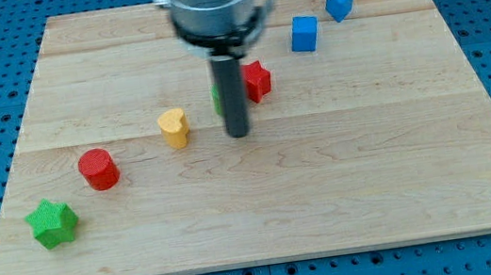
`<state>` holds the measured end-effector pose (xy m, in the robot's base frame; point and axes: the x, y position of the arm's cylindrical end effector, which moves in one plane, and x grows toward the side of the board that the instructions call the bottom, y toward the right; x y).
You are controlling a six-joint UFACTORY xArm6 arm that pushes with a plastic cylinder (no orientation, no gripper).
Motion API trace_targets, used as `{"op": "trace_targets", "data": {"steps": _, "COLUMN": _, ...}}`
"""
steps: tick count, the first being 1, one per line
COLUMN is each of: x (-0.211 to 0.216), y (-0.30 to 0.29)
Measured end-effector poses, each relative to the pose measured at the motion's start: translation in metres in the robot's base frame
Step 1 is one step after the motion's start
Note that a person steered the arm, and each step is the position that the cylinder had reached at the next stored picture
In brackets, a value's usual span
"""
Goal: Slide the red star a bit up
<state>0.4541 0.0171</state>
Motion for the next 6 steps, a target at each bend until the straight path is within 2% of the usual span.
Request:
{"op": "trace_targets", "data": {"steps": 1, "x": -0.013, "y": 0.032}}
{"op": "trace_targets", "data": {"steps": 3, "x": -0.037, "y": 0.014}}
{"op": "trace_targets", "data": {"steps": 6, "x": -0.044, "y": 0.013}}
